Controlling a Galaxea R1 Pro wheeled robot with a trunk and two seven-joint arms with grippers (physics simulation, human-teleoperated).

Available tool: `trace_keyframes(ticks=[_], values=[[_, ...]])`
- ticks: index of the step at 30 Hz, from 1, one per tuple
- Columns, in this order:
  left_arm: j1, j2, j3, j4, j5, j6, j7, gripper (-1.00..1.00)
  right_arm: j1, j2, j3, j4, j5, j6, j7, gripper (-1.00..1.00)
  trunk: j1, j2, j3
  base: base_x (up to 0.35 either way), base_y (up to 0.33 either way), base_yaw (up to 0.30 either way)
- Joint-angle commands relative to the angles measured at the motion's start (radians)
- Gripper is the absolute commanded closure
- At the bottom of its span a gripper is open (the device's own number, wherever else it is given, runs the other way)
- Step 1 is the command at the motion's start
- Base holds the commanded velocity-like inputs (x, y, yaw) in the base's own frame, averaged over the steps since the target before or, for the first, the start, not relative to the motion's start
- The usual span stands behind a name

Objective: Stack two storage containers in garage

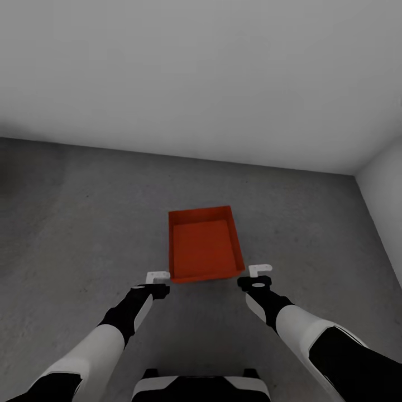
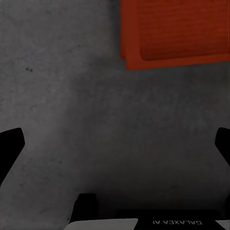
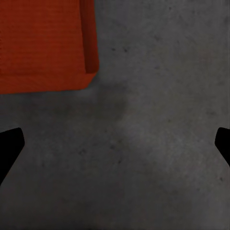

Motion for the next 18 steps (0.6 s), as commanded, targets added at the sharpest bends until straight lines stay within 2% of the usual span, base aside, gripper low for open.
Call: trace_keyframes(ticks=[1, 18], values=[[0.000, 0.000, -0.001, -0.002, 0.002, 0.006, 0.004, -1.00, 0.000, 0.000, 0.008, -0.001, -0.006, 0.005, -0.006, -1.00, 0.000, -0.001, 0.001, 0.000, 0.000, 0.000], [0.000, 0.005, -0.002, 0.003, 0.004, 0.005, 0.002, -1.00, 0.000, 0.004, 0.008, 0.012, -0.007, 0.005, -0.006, -1.00, 0.000, -0.001, 0.027, 0.000, 0.000, 0.000]])
